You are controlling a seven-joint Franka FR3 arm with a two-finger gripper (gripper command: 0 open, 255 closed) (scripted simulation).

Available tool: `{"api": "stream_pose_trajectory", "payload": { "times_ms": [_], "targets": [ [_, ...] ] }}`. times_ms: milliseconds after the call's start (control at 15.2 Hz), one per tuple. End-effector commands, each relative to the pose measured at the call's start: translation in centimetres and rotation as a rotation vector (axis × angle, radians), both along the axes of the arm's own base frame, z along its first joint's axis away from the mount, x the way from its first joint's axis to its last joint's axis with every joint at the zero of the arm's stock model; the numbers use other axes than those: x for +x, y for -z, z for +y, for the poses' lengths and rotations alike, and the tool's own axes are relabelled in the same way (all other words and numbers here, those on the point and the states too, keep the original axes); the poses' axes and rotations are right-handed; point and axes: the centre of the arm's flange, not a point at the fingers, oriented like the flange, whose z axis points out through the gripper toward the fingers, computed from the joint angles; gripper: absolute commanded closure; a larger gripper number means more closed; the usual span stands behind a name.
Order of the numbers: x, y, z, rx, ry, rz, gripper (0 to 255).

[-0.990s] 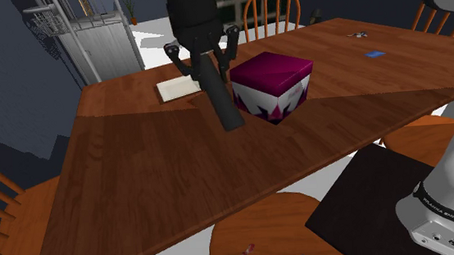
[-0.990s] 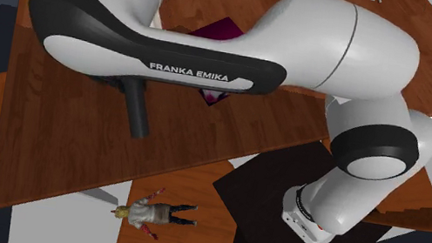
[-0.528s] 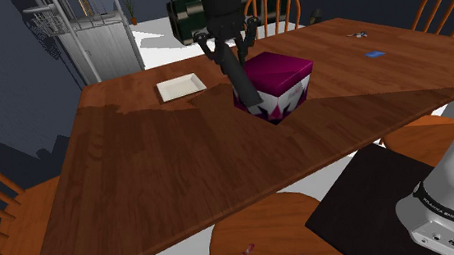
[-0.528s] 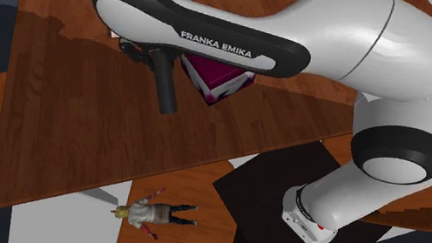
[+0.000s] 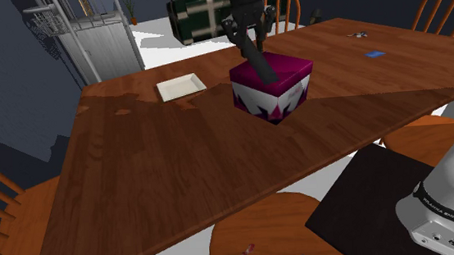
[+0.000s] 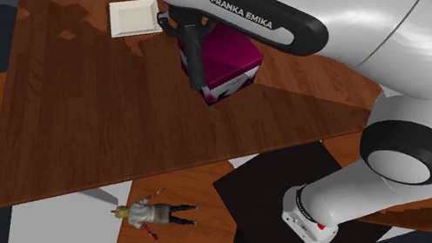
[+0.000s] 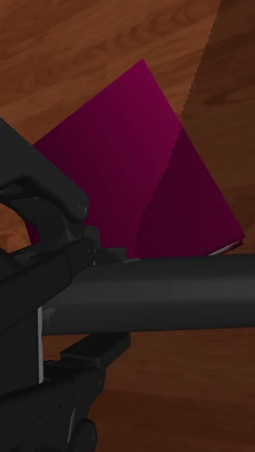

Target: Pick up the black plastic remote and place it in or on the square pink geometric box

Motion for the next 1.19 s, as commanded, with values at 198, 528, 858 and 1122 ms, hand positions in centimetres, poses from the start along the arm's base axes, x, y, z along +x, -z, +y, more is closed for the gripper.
{"api": "stream_pose_trajectory", "payload": {
  "times_ms": [198, 528, 858, 1122],
  "targets": [
    [1.9, 0.2, -6.4, 0.000, -0.002, 0.000, 255],
    [3.2, 1.4, -10.9, 0.000, -0.002, 0.000, 255],
    [3.2, 4.1, -10.9, 0.000, -0.002, 0.000, 255],
    [3.2, 6.2, -10.9, 0.000, -0.002, 0.000, 255]
  ]
}}
